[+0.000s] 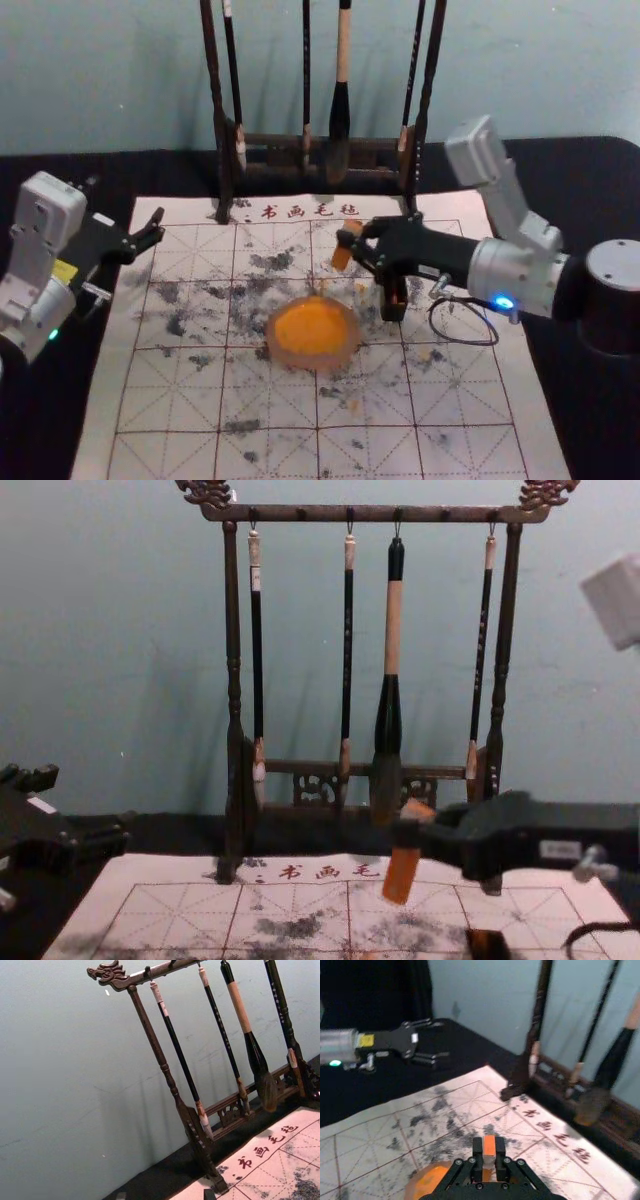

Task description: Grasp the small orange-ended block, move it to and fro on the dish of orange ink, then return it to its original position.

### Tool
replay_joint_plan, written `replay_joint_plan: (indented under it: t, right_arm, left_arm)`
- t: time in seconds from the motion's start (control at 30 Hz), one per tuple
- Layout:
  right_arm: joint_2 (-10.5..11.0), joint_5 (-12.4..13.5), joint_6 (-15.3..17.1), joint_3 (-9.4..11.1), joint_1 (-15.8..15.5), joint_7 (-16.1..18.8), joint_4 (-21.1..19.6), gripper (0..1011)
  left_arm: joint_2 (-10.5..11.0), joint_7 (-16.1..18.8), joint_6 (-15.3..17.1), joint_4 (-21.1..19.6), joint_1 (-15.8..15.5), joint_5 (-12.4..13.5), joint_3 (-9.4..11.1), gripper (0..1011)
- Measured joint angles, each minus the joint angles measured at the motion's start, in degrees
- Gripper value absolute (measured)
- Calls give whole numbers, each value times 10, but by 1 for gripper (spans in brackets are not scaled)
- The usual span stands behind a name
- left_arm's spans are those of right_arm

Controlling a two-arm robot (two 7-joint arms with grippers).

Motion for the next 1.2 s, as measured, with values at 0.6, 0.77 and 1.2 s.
replay_joint_plan:
  t: [0.6,0.77,1.2]
  right_arm:
    - [-9,-20,-15,-84,61,50,65,109]
    - [-6,-22,-8,-97,73,57,72,109]
    - [-3,-23,1,-114,84,62,78,109]
  left_arm:
    - [0,0,0,0,0,0,0,1001]
    - [0,0,0,0,0,0,0,1001]
    - [0,0,0,0,0,0,0,1001]
